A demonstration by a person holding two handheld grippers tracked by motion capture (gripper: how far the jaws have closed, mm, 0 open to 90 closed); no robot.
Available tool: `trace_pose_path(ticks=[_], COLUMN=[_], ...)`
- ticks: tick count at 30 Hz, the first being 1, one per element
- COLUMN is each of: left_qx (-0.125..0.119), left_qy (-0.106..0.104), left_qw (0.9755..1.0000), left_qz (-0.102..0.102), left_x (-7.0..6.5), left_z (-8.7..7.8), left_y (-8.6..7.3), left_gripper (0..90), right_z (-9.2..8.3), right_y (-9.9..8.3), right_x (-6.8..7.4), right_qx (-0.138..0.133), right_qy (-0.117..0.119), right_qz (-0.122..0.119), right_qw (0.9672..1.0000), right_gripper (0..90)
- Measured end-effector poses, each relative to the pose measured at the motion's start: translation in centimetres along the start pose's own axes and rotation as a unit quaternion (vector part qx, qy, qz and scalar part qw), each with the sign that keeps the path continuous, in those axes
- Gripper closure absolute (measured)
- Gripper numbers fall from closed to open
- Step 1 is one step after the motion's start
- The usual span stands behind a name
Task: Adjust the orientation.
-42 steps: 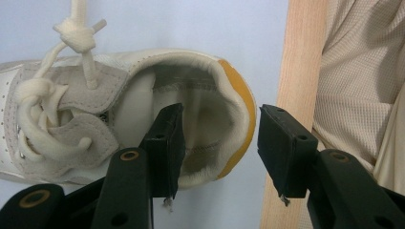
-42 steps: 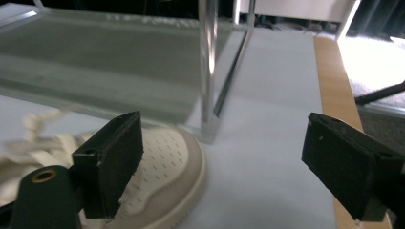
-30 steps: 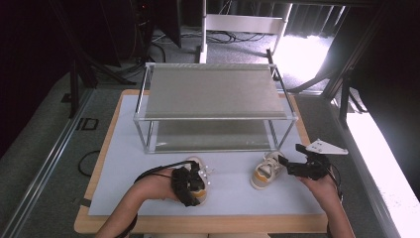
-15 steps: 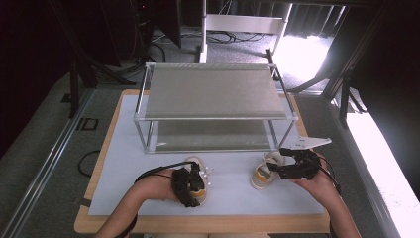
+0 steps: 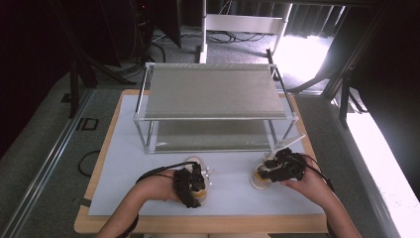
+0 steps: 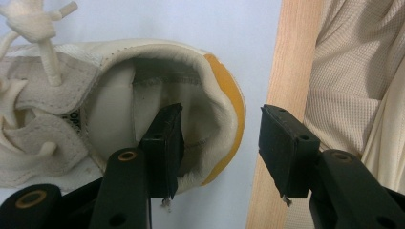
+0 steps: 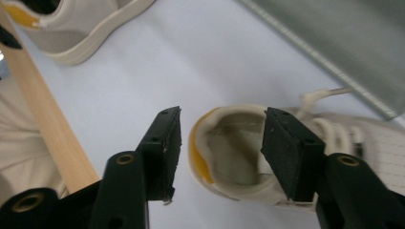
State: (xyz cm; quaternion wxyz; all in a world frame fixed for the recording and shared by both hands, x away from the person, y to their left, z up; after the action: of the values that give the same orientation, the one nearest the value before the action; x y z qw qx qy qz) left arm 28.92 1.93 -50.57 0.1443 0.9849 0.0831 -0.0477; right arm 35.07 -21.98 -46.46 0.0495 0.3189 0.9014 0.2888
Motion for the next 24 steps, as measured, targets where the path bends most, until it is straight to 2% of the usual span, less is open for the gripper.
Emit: trace_pose_path(ticks=[2, 3, 5, 6, 9, 10, 11, 13, 15, 18, 21, 22, 24], left_qx=[0.001, 0.001, 0.002, 0.003, 0.003, 0.003, 0.003, -0.002, -0.001, -0.005, -0.006, -0.007, -0.007], left_qy=[0.0, 0.0, 0.001, -0.002, -0.002, -0.004, -0.004, -0.005, -0.007, -0.008, -0.007, -0.006, -0.006], left_qw=[1.0, 1.0, 1.0, 1.0, 1.0, 1.0, 1.0, 0.9999, 0.9999, 0.9998, 0.9998, 0.9998, 0.9998], left_qz=[-0.001, -0.002, -0.002, -0.003, -0.004, -0.008, -0.008, -0.015, -0.015, -0.02, -0.02, -0.018, -0.018], left_x=[0.0, 0.0, 0.0, -0.1, -0.1, 0.0, 0.0, 0.0, 0.1, 0.0, 0.0, 0.1, 0.1], left_z=[0.0, 0.0, 0.1, 0.2, 0.2, 0.2, 0.2, 0.2, 0.2, 0.2, 0.1, 0.1, 0.0], left_y=[0.0, 0.0, 0.0, 0.0, 0.0, 0.0, 0.0, 0.1, 0.1, 0.1, 0.1, 0.1, 0.1], left_gripper=[50.1, 50.1, 50.1, 50.1, 50.2, 50.2, 50.3, 51.1, 51.1, 51.0, 51.0, 51.0, 51.0], right_z=[0.2, 0.8, 1.0, 1.6, 2.1, 2.6, 2.6, 3.1, 3.1, 3.0, 3.0, 3.0, 3.0], right_y=[-0.1, -0.5, -0.7, -1.0, -1.1, -1.3, -1.3, -1.3, -1.3, -1.2, -1.2, -1.2, -1.1], right_x=[0.1, 0.5, 0.6, 0.6, 0.6, 0.7, 0.7, 0.9, 0.9, 1.1, 1.6, 1.6, 2.3], right_qx=[0.007, 0.031, 0.039, 0.057, 0.067, 0.083, 0.083, 0.096, 0.097, 0.104, 0.113, 0.113, 0.124], right_qy=[0.005, 0.013, 0.016, 0.011, 0.014, 0.016, 0.016, 0.019, 0.017, 0.009, 0.013, 0.013, 0.029], right_qz=[0.0, 0.001, 0.002, 0.004, 0.005, 0.001, 0.001, -0.006, -0.008, -0.024, -0.048, -0.048, -0.065], right_qw=[1.0, 0.9994, 0.9991, 0.9983, 0.9977, 0.9964, 0.9964, 0.9952, 0.9951, 0.9942, 0.9923, 0.9923, 0.9897], right_gripper=[51.0, 51.2, 52.5, 55.8, 60.7, 64.5, 64.5, 72.8, 74.1, 75.3, 75.6, 75.6, 75.7])
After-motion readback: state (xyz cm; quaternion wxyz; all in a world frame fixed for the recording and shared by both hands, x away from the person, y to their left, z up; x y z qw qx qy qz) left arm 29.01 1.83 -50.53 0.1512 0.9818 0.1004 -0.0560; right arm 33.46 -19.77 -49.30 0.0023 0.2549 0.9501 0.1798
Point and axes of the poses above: each handheld gripper's, and its own axes: z roughly forward along the jaws, y roughly out of its top, x roughly to its left, the point moved 9 cm from there along z, roughly forward along the jaws, and after that the axes turned 1 degree about -y, right-handed, at the moved point
